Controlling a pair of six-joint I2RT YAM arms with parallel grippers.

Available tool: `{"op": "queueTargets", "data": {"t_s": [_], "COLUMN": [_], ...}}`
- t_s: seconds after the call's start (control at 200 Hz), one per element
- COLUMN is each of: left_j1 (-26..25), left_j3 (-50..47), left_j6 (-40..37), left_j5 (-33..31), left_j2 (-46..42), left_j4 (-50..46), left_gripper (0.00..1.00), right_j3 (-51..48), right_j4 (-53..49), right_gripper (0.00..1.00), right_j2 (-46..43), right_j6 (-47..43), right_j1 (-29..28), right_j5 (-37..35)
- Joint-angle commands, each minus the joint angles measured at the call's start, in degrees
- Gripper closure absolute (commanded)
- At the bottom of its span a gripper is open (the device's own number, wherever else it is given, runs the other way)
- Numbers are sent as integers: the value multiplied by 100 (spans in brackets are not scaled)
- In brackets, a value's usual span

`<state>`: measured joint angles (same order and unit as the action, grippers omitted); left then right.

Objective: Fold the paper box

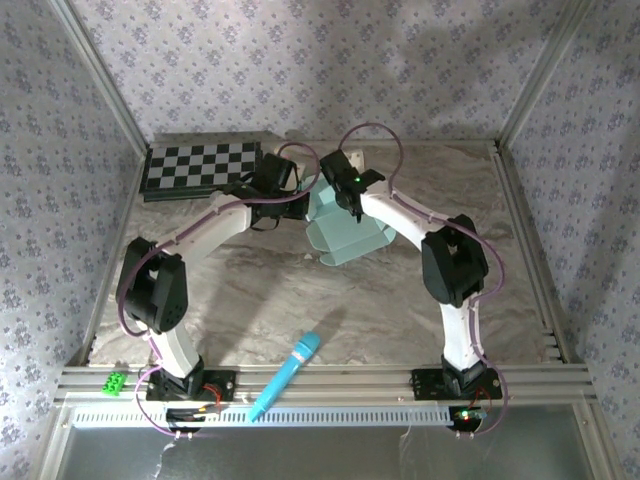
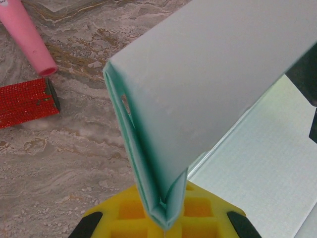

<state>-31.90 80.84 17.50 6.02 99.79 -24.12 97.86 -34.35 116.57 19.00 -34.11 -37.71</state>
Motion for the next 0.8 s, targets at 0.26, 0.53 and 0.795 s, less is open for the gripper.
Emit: {"op": "queueTargets", "data": {"t_s": [0.26, 0.53, 0.795], "left_j1": [11, 10, 16], "left_j3": [345, 327, 336], "left_j6": [52, 80, 87], "left_j5": [125, 105, 6], "left_j2": [-193, -179, -146], "left_j4": [-199, -216, -281], "left_gripper": [100, 100, 100], "right_j3": [-545, -819, -861], "right_j4": [272, 526, 496], "right_gripper": [88, 79, 62], "right_j2": [-37, -542, -694], "right_j6": [-588, -847, -814], "right_j1": [301, 136, 116], "right_j5": [-191, 315, 317]}}
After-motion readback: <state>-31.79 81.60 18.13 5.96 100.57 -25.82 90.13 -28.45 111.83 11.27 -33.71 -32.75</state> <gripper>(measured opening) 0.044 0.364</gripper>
